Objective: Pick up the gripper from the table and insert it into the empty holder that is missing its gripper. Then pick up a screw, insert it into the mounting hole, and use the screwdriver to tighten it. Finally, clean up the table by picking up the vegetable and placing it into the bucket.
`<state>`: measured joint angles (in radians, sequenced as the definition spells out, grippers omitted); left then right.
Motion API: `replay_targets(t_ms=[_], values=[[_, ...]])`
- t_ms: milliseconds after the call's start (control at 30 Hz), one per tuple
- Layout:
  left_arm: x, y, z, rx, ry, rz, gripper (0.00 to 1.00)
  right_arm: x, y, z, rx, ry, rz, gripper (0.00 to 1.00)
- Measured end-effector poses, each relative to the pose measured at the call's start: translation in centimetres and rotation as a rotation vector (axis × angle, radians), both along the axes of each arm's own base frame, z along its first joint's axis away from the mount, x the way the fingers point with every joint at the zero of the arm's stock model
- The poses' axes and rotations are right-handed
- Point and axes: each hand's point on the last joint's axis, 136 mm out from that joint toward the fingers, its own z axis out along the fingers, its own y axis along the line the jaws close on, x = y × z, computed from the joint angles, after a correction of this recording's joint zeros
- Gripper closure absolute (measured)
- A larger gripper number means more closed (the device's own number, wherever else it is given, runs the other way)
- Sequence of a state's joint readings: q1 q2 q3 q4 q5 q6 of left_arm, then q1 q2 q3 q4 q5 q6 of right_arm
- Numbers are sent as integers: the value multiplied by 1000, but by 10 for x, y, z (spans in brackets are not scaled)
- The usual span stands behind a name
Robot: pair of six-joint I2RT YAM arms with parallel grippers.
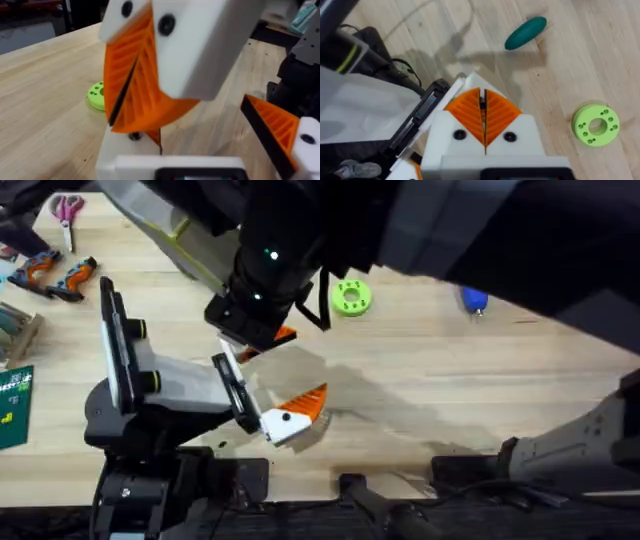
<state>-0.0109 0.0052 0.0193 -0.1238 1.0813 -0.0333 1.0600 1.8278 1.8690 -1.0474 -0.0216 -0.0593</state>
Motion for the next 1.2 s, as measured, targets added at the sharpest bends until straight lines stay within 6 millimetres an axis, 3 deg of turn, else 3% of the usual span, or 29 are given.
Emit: replay_targets(t_ms=[833, 867, 1033, 1200], values=[[0, 0, 0, 1, -1, -1, 15, -5, -1, -8, -13, 11, 6, 995], [0, 0, 0, 1, -2, -1, 15, -5, -1, -8, -13, 12, 4, 973], [0, 0, 0, 1, -2, 0, 14, -4, -2, -8, -17, 8, -1, 616], [0, 0, 0, 1, -2, 2, 15, -1, -4, -7, -18, 0, -9, 505]])
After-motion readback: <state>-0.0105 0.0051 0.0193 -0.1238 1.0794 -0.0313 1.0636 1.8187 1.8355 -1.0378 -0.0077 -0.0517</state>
